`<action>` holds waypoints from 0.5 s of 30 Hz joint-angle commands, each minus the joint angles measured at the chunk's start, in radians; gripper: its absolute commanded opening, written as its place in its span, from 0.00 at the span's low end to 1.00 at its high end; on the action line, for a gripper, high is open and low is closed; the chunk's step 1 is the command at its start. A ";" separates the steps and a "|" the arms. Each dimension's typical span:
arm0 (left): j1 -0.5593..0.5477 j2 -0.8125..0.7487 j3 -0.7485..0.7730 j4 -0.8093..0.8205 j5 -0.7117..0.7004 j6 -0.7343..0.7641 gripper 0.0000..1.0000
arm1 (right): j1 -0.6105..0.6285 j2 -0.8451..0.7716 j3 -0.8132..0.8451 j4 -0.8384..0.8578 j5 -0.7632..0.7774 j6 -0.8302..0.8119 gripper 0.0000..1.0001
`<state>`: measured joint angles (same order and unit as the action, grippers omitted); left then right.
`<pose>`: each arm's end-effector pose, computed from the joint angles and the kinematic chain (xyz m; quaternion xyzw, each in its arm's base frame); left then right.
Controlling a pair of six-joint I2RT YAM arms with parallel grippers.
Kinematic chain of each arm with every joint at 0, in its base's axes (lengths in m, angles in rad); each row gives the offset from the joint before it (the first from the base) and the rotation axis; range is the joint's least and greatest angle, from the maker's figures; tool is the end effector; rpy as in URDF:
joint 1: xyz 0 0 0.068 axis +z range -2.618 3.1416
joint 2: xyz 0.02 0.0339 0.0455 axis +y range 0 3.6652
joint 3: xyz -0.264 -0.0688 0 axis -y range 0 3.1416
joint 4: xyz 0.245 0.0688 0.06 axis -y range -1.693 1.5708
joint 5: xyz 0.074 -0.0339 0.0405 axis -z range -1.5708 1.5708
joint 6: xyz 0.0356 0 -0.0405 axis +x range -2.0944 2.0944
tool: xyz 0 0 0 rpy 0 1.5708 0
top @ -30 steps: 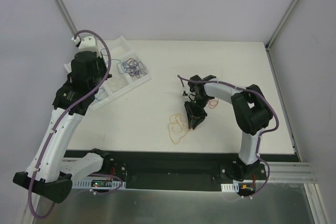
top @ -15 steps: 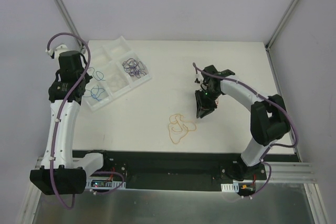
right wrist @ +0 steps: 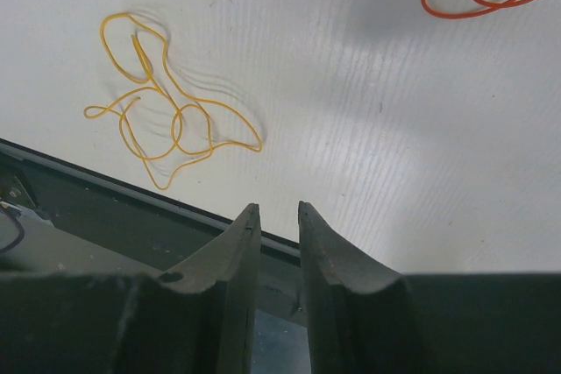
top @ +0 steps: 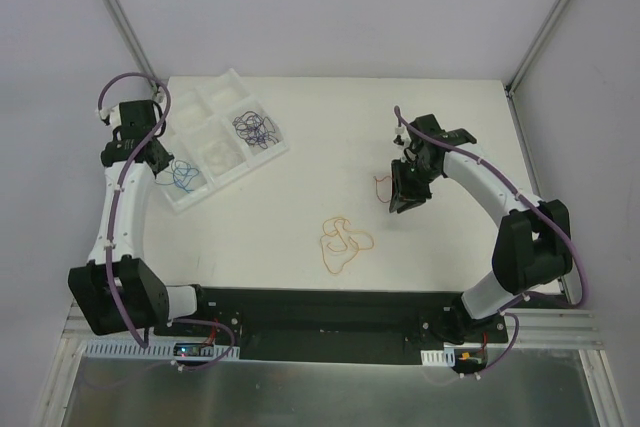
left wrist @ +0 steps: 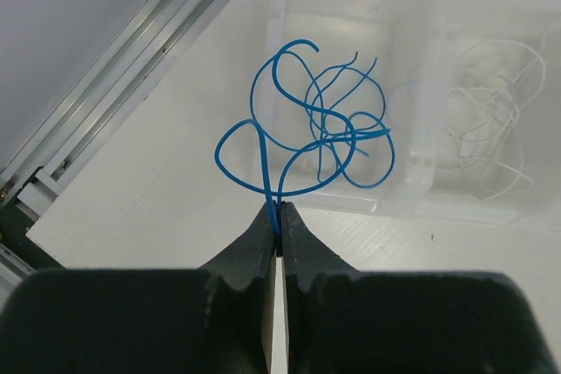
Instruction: Untangle the cables
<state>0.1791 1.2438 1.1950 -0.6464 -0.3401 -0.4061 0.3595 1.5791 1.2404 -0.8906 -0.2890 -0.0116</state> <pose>0.2591 0.0590 0.3426 -0.3262 0.8340 0.1050 0.4325 0.2861 0.1184 0.2508 -0.2040 0.9539 0.1689 0.1410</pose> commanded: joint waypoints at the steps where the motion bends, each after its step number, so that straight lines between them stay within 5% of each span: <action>1: 0.032 0.060 -0.018 -0.016 -0.005 -0.033 0.00 | -0.002 -0.016 0.001 -0.033 -0.001 0.009 0.27; 5: 0.057 0.126 -0.018 0.011 0.033 -0.024 0.01 | -0.002 -0.011 -0.002 -0.030 -0.004 0.009 0.27; 10: 0.071 0.142 0.026 0.002 0.150 -0.077 0.57 | -0.004 -0.002 -0.002 -0.030 -0.022 0.009 0.27; 15: 0.068 0.085 0.023 0.016 0.257 -0.089 0.65 | -0.002 0.007 -0.013 -0.019 -0.055 0.009 0.27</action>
<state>0.2459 1.3956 1.1816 -0.6380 -0.1940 -0.4633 0.3595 1.5803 1.2396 -0.8948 -0.3035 -0.0116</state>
